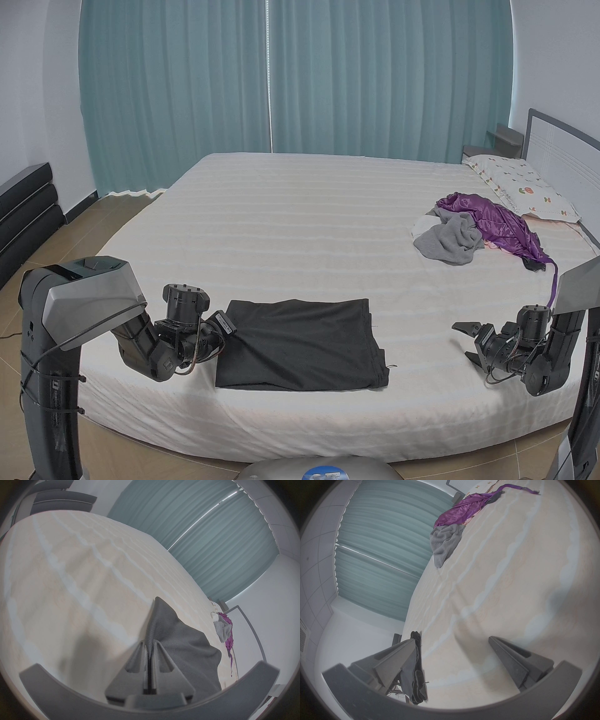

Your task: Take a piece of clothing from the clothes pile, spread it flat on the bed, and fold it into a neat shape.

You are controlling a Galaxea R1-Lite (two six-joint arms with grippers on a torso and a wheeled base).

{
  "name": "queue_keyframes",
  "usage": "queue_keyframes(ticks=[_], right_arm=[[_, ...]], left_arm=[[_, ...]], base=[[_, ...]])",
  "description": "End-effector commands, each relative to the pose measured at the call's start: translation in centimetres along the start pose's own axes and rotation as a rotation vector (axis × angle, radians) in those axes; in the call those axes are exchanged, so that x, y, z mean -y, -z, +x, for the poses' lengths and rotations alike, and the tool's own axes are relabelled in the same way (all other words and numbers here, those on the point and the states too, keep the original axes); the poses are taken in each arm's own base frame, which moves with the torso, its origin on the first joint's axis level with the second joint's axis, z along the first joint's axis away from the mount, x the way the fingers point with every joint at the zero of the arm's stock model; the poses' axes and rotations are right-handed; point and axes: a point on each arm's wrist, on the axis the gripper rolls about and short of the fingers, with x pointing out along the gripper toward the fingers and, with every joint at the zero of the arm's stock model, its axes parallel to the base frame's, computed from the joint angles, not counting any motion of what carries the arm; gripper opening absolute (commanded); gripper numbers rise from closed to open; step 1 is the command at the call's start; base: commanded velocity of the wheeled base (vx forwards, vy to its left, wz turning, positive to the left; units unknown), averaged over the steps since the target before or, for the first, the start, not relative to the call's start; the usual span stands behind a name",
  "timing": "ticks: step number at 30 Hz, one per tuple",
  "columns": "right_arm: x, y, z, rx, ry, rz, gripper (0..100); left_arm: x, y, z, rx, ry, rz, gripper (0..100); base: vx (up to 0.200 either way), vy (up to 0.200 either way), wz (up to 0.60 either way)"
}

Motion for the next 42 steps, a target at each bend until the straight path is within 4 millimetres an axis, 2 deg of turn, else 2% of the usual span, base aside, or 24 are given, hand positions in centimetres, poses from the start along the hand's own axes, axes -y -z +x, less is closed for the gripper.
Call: queue_keyframes(ticks=[1, 5, 27, 28, 37, 42], right_arm=[[0.0, 0.0, 0.0, -0.001, 0.000, 0.000, 100], [0.0, 0.0, 0.0, -0.001, 0.000, 0.000, 100], [0.0, 0.0, 0.0, -0.001, 0.000, 0.000, 100], [0.0, 0.0, 0.0, -0.001, 0.000, -0.001, 100], [0.0, 0.0, 0.0, 0.000, -0.001, 0.000, 100], [0.0, -0.2, 0.0, 0.012, -0.005, 0.001, 100]], left_arm=[[0.0, -0.2, 0.1, 0.004, 0.005, -0.003, 0], [0.0, -0.2, 0.1, 0.004, 0.005, -0.003, 0], [0.2, 0.0, 0.1, -0.012, 0.017, -0.005, 0], [0.2, 0.0, 0.1, -0.012, 0.017, -0.005, 100], [0.3, -0.3, 0.0, -0.002, 0.020, -0.043, 100], [0.3, -2.3, -1.2, 0.047, 0.032, -0.112, 100]], base=[[0.000, 0.200, 0.00], [0.000, 0.200, 0.00], [0.000, 0.000, 0.00], [0.000, 0.000, 0.00], [0.000, 0.000, 0.00], [0.000, 0.000, 0.00]])
